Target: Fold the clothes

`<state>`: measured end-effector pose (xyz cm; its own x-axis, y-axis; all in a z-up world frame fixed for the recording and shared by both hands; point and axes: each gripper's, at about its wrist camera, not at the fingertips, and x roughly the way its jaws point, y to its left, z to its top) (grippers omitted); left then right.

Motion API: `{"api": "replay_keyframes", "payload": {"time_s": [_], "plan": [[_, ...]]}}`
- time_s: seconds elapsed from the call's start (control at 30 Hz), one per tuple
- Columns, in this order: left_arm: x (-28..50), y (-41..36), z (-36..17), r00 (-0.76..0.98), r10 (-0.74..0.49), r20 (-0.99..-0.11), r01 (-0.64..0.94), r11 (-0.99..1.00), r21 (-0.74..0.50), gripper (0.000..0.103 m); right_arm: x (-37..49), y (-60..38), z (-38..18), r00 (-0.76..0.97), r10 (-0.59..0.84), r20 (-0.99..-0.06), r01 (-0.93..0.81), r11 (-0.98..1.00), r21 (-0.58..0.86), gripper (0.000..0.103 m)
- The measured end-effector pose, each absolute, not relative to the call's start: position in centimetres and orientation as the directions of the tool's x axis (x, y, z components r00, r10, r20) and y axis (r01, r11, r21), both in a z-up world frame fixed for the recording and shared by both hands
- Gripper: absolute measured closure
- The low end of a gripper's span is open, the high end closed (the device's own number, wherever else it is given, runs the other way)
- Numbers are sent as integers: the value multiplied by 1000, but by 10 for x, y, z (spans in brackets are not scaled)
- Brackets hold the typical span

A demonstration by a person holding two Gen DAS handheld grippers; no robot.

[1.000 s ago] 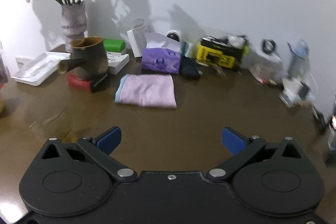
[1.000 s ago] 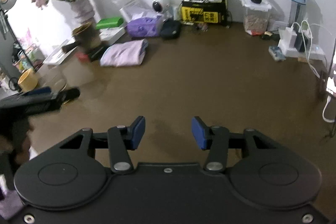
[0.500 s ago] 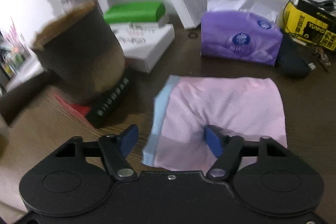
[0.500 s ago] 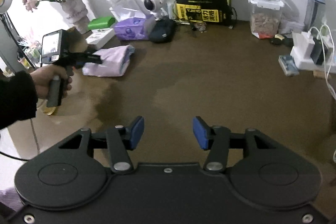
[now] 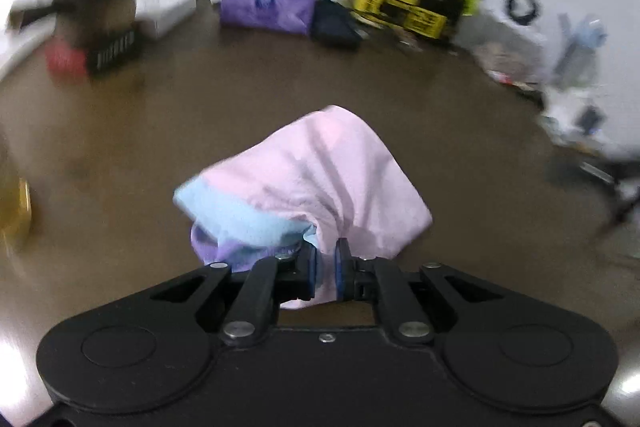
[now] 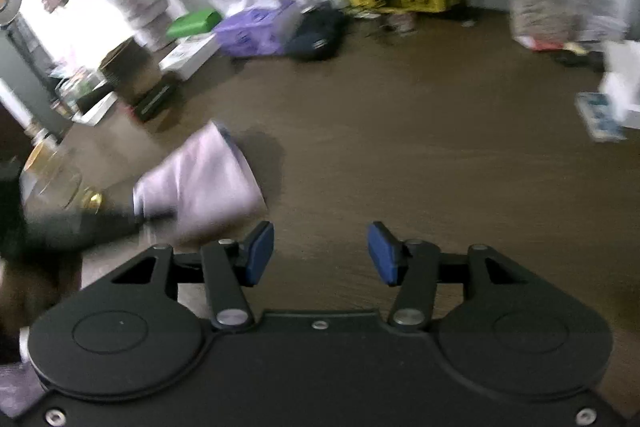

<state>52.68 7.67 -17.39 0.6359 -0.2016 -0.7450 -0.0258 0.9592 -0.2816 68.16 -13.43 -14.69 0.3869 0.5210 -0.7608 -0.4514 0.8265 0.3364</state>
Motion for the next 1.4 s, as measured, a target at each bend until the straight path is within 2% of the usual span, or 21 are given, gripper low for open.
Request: {"api": "replay_keyframes", "payload": {"time_s": [0.1,0.2,0.23,0.27,0.37,0.5,0.57,0.63,0.73,0.77,0.8,0.83,0.87,0.97,1.07,1.13,1.2,1.27,1.33,1.37,1.4], "plan": [[493,80,-181,604,-213,-768,4,964,-264,94,687,-98,-160,251,595,-763,-533,743,405,39],[480,95,-182,593,-227,-772,-24,954,-299,92,685,-70,-174,186,601,-778,-568,711,414,39],[479,100,-181,591,-228,-774,-38,950,-309,86,685,-61,-182,176,569,-803,-560,729,394,39],[478,105,-179,589,-227,-776,-52,947,-316,73,684,-55,-189,165,541,-824,-548,745,380,39],[478,120,-170,604,-200,-772,-82,947,-309,48,677,-57,-191,156,512,-845,-523,768,369,39],[482,142,-161,631,-162,-758,-90,956,-279,46,662,-81,-179,181,509,-842,-502,784,365,39],[492,151,-165,610,-146,-779,-112,957,-266,46,654,-91,-179,194,487,-852,-494,798,344,45],[508,153,-168,599,-172,-782,-103,952,-287,46,650,-92,-184,178,489,-854,-489,797,354,49],[544,153,-180,559,-260,-787,-56,935,-349,46,651,-89,-195,158,512,-844,-507,776,375,49],[551,151,-185,533,-274,-800,-52,934,-354,50,651,-83,-201,140,525,-840,-512,764,392,49],[561,145,-190,503,-274,-820,-40,940,-339,58,651,-78,-204,128,534,-836,-513,757,405,52],[564,141,-191,497,-271,-824,-29,944,-328,81,650,-73,-205,125,542,-831,-519,750,411,73],[569,136,-189,493,-269,-828,-2,951,-310,92,647,-68,-205,142,539,-830,-533,748,395,99],[581,131,-176,527,-274,-804,26,951,-307,97,636,-65,-191,276,497,-823,-568,775,277,100],[611,124,-133,648,-264,-715,71,955,-288,98,633,-77,-157,417,482,-771,-561,803,199,100],[631,122,-92,745,-261,-615,99,953,-285,98,644,-89,-122,517,488,-703,-551,818,162,100],[646,115,-29,858,-270,-438,171,952,-252,98,654,-103,-66,659,529,-534,-564,818,115,100],[647,106,9,905,-278,-323,229,956,-182,97,653,-111,-26,749,544,-377,-576,817,35,100],[643,98,30,916,-306,-260,282,951,-126,96,648,-120,5,801,544,-247,-572,819,-51,98],[641,93,26,907,-317,-277,298,948,-108,88,647,-128,21,806,557,-201,-584,804,-112,95],[639,88,20,896,-326,-302,313,945,-92,78,646,-134,26,801,563,-201,-595,786,-169,87]]}}
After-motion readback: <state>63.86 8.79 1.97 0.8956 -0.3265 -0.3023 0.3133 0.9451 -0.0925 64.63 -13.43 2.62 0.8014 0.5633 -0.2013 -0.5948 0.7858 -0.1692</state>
